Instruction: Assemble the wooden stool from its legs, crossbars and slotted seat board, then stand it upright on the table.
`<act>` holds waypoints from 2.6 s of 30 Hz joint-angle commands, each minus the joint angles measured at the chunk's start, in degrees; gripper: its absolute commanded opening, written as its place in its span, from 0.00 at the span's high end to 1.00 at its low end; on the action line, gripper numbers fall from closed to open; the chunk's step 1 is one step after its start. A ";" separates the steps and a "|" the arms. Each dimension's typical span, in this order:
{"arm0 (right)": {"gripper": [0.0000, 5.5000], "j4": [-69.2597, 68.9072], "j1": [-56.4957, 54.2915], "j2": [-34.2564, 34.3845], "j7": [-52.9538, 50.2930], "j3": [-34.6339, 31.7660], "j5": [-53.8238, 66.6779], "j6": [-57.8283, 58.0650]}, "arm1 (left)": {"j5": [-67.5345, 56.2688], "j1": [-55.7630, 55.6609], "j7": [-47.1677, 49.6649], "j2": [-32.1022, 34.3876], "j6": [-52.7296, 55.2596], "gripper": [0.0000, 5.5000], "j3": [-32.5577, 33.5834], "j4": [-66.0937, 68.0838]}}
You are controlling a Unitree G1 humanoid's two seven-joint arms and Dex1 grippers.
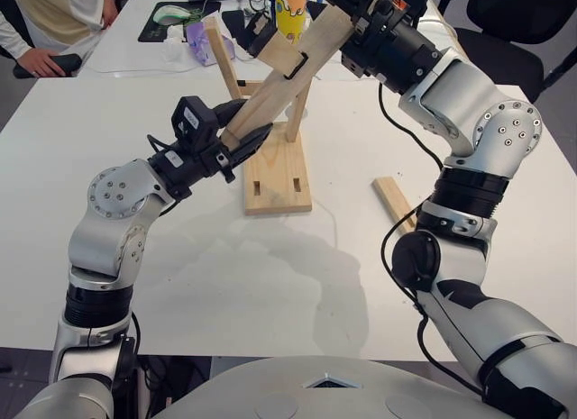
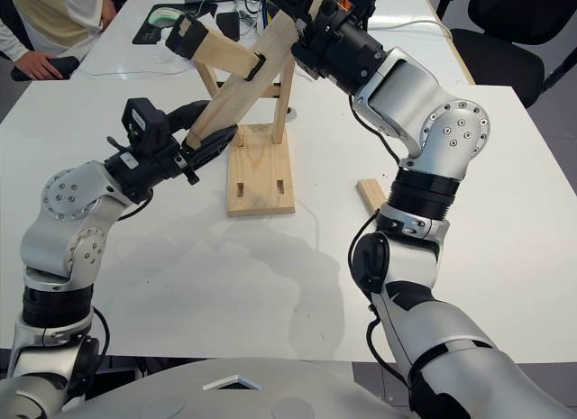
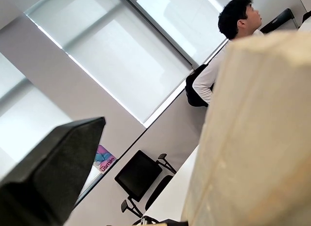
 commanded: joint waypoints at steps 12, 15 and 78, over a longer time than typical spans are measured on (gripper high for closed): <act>0.66 0.61 -0.82 -3.00 1.15 2.37 0.28 -2.39 | 2.63 -0.84 -1.47 1.23 -3.15 0.62 0.86 4.66; 0.73 0.44 -0.58 -3.09 1.23 2.73 0.35 -2.60 | 2.66 -1.04 -1.68 1.32 -3.28 0.62 0.88 4.92; 0.81 -20.16 32.84 -6.04 -10.40 24.59 -46.11 -20.43 | 3.15 11.48 10.93 -6.82 -1.45 0.46 7.52 4.72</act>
